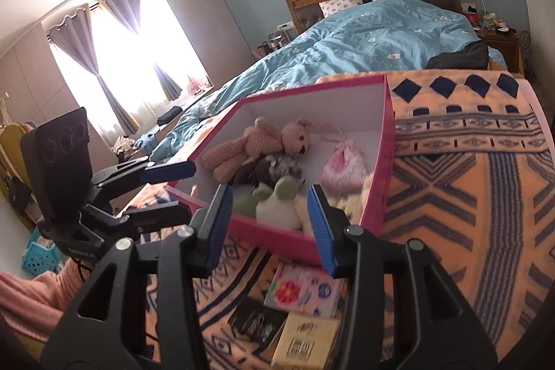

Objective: Organize objects
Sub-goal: 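Lower the left gripper onto the floral pink tissue pack and grasp it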

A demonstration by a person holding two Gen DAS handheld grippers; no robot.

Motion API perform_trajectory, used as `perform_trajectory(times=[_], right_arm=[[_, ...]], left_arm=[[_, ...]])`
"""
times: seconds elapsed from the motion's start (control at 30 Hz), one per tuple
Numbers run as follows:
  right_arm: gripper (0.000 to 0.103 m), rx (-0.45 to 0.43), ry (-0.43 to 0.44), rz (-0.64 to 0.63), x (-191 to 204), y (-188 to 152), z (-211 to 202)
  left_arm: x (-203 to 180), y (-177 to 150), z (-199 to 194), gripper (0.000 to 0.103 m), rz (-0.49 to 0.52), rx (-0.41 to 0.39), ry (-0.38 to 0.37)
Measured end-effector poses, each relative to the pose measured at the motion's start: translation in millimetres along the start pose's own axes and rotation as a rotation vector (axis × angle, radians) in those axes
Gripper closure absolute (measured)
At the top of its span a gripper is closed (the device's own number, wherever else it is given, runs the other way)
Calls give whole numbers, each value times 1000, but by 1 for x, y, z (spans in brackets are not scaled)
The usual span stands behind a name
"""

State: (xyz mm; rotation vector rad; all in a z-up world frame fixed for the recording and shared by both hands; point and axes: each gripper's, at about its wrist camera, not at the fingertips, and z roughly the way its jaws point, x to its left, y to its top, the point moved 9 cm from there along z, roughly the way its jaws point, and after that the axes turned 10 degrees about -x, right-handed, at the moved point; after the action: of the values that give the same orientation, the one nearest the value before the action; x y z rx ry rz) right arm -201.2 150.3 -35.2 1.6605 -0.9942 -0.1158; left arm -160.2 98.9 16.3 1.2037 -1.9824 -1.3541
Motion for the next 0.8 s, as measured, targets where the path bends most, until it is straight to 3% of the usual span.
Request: perform_trajectory(times=[0.27, 0.4, 0.8], right_arm=[[56, 140, -72, 15, -16, -81, -4], [56, 193, -114, 69, -34, -111, 2], [56, 214, -123, 154, -56, -120, 22]], left_arm=[[-28, -67, 15, 37, -51, 141, -78], [-35, -99, 35, 37, -52, 222, -62], [-23, -131, 62, 37, -147, 323, -42]])
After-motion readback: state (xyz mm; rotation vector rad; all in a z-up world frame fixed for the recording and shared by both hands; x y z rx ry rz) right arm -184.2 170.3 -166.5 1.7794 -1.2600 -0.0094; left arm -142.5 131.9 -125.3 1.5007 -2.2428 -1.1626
